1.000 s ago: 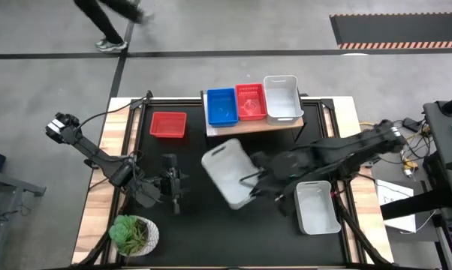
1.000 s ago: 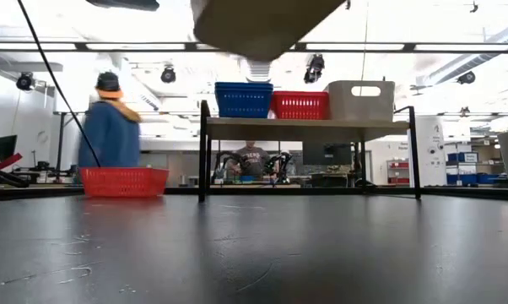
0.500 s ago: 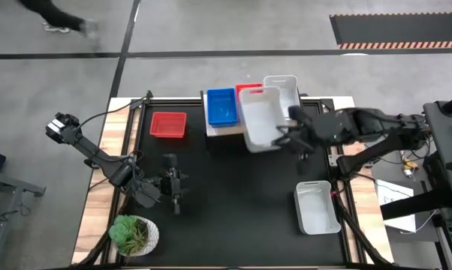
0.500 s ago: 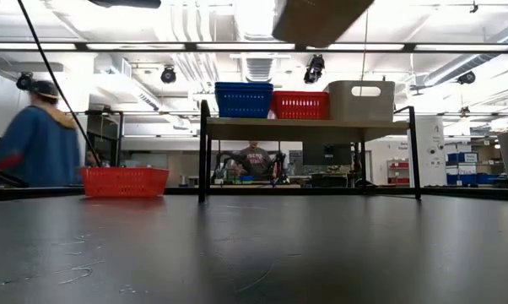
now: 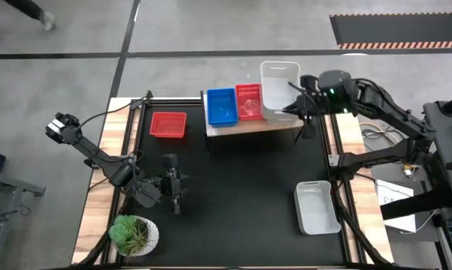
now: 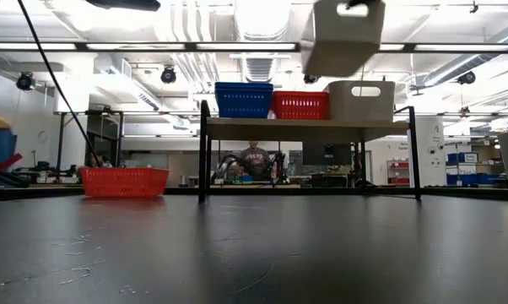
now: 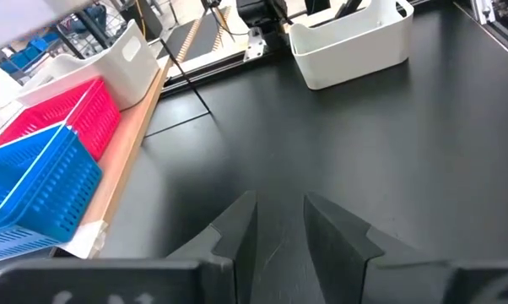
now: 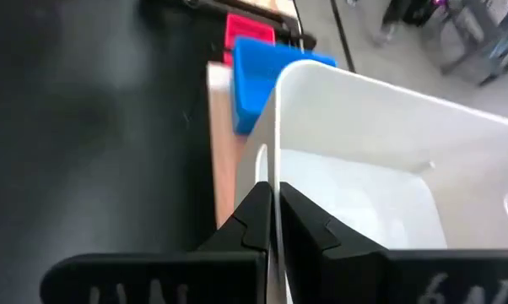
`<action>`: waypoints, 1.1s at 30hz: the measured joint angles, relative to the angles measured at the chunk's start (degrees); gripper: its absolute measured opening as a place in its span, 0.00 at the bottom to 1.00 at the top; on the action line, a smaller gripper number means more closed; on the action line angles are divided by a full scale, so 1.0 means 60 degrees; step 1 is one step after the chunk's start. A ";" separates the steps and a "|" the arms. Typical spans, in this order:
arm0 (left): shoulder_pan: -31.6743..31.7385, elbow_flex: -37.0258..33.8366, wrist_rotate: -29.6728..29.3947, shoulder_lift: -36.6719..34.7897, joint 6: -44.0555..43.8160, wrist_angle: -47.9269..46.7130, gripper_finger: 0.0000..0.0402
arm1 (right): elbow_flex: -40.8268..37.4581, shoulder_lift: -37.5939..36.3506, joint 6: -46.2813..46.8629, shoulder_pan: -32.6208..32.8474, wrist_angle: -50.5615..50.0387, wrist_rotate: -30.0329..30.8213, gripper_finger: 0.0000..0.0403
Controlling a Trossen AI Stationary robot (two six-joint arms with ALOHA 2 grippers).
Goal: Stack baskets on shelf by color
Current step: Stack the left white bin on the white bin on the shelf
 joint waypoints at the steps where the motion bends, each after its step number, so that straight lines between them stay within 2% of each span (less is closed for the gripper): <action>1: 0.0000 -0.0014 0.0000 0.0002 0.0000 0.0000 0.21 | -0.0099 0.0030 -0.0127 -0.0398 0.0016 -0.0323 0.02; 7: 0.0001 -0.0054 0.0000 0.0004 0.0000 0.0003 0.21 | -0.0537 0.0231 -0.0918 -0.2256 0.0164 -0.1639 0.02; 10: 0.0001 -0.0050 0.0000 0.0004 0.0000 -0.0003 0.21 | -0.0571 0.0331 -0.1152 -0.2876 0.0157 -0.2361 0.02; 12: 0.0003 -0.0047 0.0000 0.0004 0.0004 0.0007 0.21 | -0.0571 0.0393 -0.1280 -0.3127 0.0116 -0.2490 0.02; 26: 0.0002 0.0026 -0.0007 0.0000 0.0514 0.0036 0.21 | -0.0575 0.0854 -0.1511 -0.3467 -0.0086 -0.2562 0.02; 33: 0.0004 0.0026 -0.0007 -0.0004 0.0510 0.0025 0.21 | -0.0575 0.0856 -0.1444 -0.3464 -0.0392 -0.2219 0.02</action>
